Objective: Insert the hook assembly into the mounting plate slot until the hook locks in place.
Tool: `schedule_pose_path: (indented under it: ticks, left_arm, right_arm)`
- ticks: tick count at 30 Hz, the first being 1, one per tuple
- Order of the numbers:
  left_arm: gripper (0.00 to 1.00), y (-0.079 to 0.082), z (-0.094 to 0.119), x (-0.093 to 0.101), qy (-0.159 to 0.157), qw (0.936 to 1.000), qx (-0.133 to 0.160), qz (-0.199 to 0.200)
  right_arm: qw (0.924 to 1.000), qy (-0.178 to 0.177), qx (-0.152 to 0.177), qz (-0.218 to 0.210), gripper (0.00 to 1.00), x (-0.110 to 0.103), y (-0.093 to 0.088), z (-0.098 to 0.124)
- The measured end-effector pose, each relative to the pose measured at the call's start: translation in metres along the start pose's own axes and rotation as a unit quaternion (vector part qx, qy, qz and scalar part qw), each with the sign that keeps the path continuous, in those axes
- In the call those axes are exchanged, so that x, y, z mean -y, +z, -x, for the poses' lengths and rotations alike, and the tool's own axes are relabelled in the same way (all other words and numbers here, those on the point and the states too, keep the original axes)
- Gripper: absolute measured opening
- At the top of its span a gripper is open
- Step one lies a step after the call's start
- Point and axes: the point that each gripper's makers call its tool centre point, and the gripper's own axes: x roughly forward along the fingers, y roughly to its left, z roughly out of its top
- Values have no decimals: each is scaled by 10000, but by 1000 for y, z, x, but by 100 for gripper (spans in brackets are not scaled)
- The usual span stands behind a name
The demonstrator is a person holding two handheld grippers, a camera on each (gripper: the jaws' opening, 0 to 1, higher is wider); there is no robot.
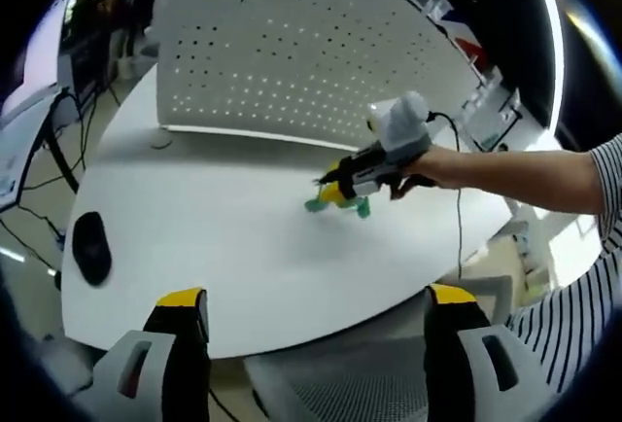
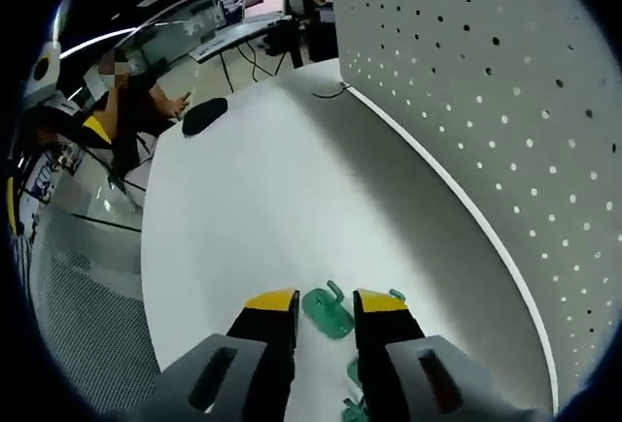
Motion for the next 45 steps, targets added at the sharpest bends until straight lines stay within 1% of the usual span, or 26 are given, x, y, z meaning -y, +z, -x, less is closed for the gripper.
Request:
schedule_pose_path:
  ticks: [3, 8, 9, 11, 12, 14, 15, 16, 17, 18, 20, 23, 29, 31, 32, 36, 39, 42, 45]
  left_arm:
    - [93, -4, -1, -2, 3, 10000, -39, 39]
    - [93, -9, -2, -2, 6, 9999, -124, 56]
    - [93, -8, -2, -3, 8, 9999, -116, 66]
    - [93, -8, -1, -3, 17, 9999, -94, 99]
    - [93, -7, -1, -3, 16, 9999, -90, 103]
    - [93, -8, -1, -4, 20, 9999, -108, 100]
    - [93, -8, -1, -4, 25, 9999, -109, 95]
    - [93, -8, -1, -4, 30, 9999, -110, 99]
    - [93, -9, -1, -5, 33, 9999, -107, 115]
    - [93, -9, -2, -5, 33, 9999, -105, 124]
    - [93, -9, -2, -5, 36, 9998, -111, 135]
    - [93, -11, -2, -5, 36, 9998, -121, 143]
    - [92, -10, -4, -6, 32, 9998, -125, 159]
    - [92, -9, -4, -6, 30, 9998, -126, 151]
    - [92, -8, -5, -5, 21, 9998, -130, 136]
    - [91, -6, -5, -6, 23, 9998, -74, 172]
    - [92, -5, -6, -5, 1, 9999, -113, 121]
    - [93, 1, -7, -4, -23, 9999, -78, 115]
    - [93, 8, -8, 0, -65, 9999, -4, 110]
  right_arm:
    - [10000, 63, -6, -26, 15, 0, 2, -4]
    - [9994, 62, -200, 273, 6, 3, -8, -10]
    - [9994, 42, -195, 277, 4, 4, -8, -10]
    - [9997, 67, -72, 216, 3, 5, -4, -8]
    - [9998, 108, -48, 164, 3, 4, -4, -8]
    - [9997, 218, -137, 31, 3, 3, -6, -9]
    - [9994, 306, -164, 72, 4, 0, -5, -9]
    - [9993, 312, -178, 107, 4, 0, -6, -9]
    - [9988, 280, -235, 338, 3, 3, -6, -9]
    - [9986, 265, -219, 402, 2, 3, -4, -9]
    - [9989, 277, -191, 338, 2, 4, -2, -9]
    - [9986, 428, -177, 243, 1, 0, 0, -9]
    - [9986, 439, -162, 237, 0, -1, -1, -9]
    - [9989, 409, -110, 220, 0, -3, 0, -6]
    - [9989, 332, -27, 318, 0, -2, 3, -5]
    - [9988, 328, 78, 356, 0, -5, 10, 3]
    - [9990, 321, 248, 209, 0, -5, 19, 11]
    - [9986, 106, 390, 327, 0, 1, 24, 19]
    - [9982, 26, 499, 319, 0, 3, 27, 28]
